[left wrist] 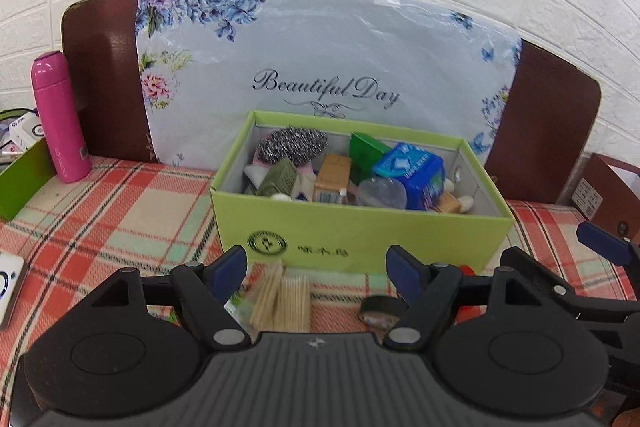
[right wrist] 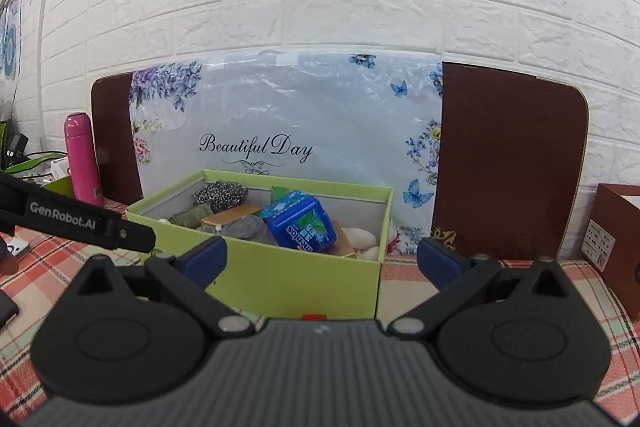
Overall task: Organize objects
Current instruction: 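Move both open tools back toward the tape rolls and toothpick bundle, then grasp the black tape roll with the left tool while the right tool grasps the red tape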
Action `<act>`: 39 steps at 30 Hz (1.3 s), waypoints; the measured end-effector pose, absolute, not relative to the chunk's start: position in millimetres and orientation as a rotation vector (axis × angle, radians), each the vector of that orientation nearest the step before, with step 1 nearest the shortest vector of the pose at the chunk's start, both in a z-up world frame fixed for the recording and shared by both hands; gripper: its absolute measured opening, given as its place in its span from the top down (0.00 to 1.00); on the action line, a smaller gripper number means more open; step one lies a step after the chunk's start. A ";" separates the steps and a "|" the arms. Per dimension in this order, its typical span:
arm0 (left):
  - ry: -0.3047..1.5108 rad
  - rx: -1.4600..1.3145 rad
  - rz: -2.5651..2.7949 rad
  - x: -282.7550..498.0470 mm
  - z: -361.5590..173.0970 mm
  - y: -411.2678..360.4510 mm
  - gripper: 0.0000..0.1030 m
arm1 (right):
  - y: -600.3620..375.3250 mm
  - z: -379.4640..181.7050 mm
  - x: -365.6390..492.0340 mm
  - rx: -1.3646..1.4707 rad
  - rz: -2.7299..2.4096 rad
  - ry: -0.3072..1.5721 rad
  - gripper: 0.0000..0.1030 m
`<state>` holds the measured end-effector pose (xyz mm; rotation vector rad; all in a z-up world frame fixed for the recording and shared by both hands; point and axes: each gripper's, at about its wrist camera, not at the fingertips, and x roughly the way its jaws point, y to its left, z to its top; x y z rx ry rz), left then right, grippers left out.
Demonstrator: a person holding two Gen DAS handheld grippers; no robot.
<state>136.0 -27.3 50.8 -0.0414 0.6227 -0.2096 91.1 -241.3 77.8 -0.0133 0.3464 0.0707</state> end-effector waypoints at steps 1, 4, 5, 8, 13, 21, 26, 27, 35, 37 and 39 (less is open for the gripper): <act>0.628 -0.042 -0.211 133.1 49.3 -27.8 0.23 | -242.8 75.7 86.8 -0.010 0.067 0.354 0.00; 0.642 -0.045 -0.209 124.8 44.4 -28.3 0.23 | -246.7 69.4 74.0 0.002 0.056 0.377 0.00; 0.645 -0.047 -0.208 121.8 42.4 -27.6 0.23 | -247.8 67.1 70.5 0.008 0.051 0.384 0.00; 0.656 -0.052 -0.212 113.5 34.7 -25.0 0.23 | -249.8 59.7 60.9 0.023 0.046 0.409 0.00; 0.705 -0.055 -0.219 102.1 13.2 -19.2 0.22 | -248.7 42.2 49.6 0.030 0.042 0.464 0.00; 0.774 -0.108 -0.211 93.5 -19.6 1.0 0.23 | -240.6 16.1 53.9 0.042 0.093 0.531 0.00; 0.767 -0.101 -0.226 92.8 -19.8 0.4 0.22 | -239.4 11.4 82.6 0.025 0.043 0.531 0.14; 0.765 -0.104 -0.230 93.0 -19.3 -0.2 0.23 | -240.2 10.6 90.2 0.029 0.041 0.533 0.16; 0.753 -0.162 -0.309 104.6 -7.9 -13.8 0.26 | -238.5 -1.9 135.7 0.031 0.049 0.576 0.75; 0.748 -0.182 -0.319 112.3 -4.9 -21.1 0.33 | -240.9 -3.5 136.5 0.044 0.069 0.600 0.83; 0.765 -0.217 -0.330 125.4 -4.8 -29.8 0.44 | -243.4 -1.8 128.9 0.044 0.068 0.591 0.83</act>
